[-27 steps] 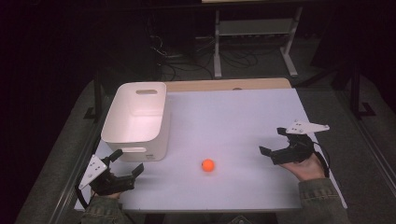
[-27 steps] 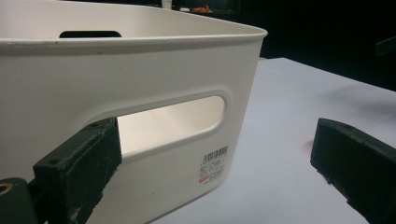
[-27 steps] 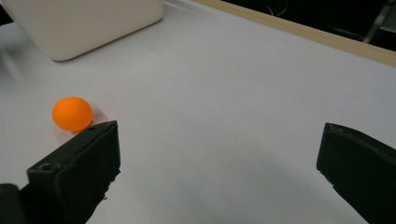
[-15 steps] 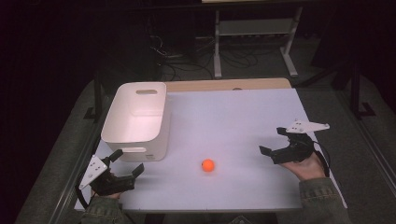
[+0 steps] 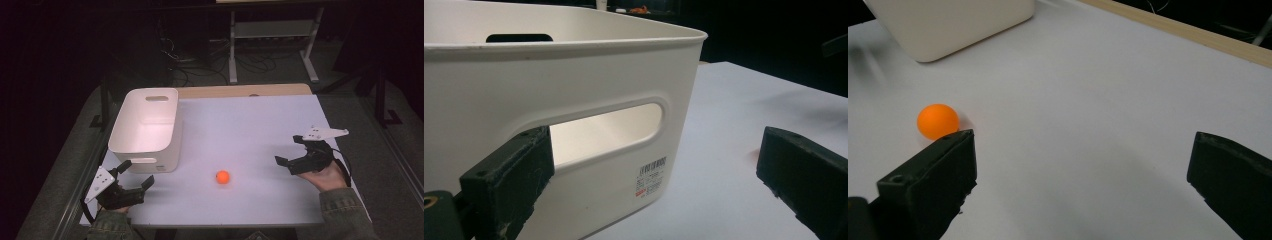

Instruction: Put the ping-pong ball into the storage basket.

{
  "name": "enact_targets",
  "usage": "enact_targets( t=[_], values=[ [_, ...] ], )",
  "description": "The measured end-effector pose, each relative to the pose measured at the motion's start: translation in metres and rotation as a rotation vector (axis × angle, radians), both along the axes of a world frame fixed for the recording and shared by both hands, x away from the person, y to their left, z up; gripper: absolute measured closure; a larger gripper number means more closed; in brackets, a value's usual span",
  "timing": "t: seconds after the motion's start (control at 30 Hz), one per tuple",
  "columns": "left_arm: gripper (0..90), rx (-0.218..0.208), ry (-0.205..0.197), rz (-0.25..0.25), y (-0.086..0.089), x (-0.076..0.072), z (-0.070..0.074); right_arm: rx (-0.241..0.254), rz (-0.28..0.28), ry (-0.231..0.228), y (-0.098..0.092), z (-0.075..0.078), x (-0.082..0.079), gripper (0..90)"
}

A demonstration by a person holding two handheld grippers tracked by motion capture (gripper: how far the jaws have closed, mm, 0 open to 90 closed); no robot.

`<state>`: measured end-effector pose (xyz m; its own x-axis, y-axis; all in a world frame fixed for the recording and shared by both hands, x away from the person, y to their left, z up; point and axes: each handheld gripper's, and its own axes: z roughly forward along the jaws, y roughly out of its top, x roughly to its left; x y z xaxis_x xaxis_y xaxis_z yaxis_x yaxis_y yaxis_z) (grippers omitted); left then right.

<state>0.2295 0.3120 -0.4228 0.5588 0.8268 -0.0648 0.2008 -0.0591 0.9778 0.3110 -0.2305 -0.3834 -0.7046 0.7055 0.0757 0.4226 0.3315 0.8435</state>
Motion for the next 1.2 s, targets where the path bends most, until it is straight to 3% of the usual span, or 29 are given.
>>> enact_targets(
  t=[0.4, 1.2],
  values=[
    [1.4, 0.0, -0.003, -0.001, 0.0, -0.001, 0.0, -0.035, 0.043, 0.005, 0.014, 0.007, 0.005, 0.0],
    [1.4, 0.004, 0.0, -0.01, -0.001, -0.001, 0.0, -0.061, 0.113, 0.035, 0.035, 0.007, 0.01, 0.0]
  ],
)
